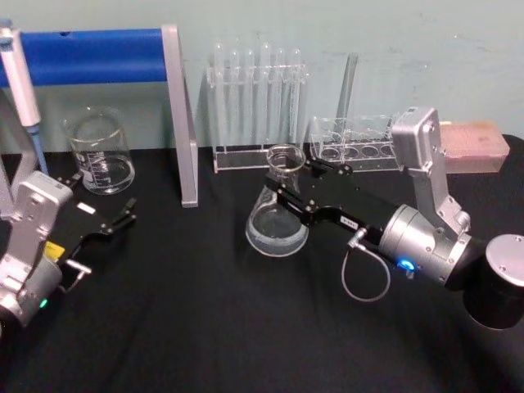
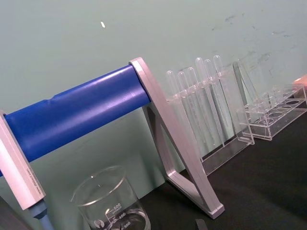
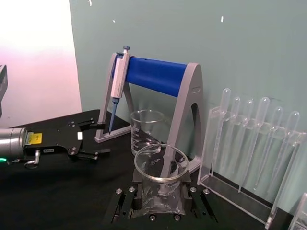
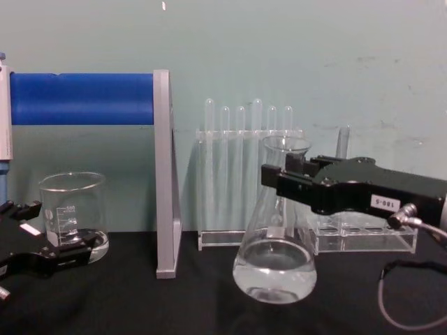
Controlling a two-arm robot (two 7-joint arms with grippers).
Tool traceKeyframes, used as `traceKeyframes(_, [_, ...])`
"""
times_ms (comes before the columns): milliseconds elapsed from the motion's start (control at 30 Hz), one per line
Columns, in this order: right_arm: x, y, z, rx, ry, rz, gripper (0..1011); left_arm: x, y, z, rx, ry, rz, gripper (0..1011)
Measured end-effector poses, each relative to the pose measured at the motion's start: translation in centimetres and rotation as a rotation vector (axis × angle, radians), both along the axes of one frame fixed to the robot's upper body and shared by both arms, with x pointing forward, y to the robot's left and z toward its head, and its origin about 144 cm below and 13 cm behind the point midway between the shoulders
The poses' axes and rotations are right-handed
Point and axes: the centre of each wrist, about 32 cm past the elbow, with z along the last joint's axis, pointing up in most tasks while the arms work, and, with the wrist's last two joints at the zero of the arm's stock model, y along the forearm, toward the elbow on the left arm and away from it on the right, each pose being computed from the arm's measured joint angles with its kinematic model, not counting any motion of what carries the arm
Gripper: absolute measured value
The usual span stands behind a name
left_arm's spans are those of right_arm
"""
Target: Grasp the erlenmeyer flask with one hand, shake it three times, then place it back.
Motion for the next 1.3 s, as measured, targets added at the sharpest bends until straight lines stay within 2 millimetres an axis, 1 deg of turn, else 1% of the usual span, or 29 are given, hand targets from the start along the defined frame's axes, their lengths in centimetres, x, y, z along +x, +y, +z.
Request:
traceKeyframes(867, [0.4, -1.0, -2.5, -0.03, 0.052, 0.101, 448, 0.0, 0.0, 0.0, 0.0, 0.0, 0.0, 1001])
traceKeyframes(1300, [0.5, -1.5, -3.3, -0.035, 0.079, 0.128, 448, 0.0, 0.0, 0.0, 0.0, 0.0, 0.0, 1001])
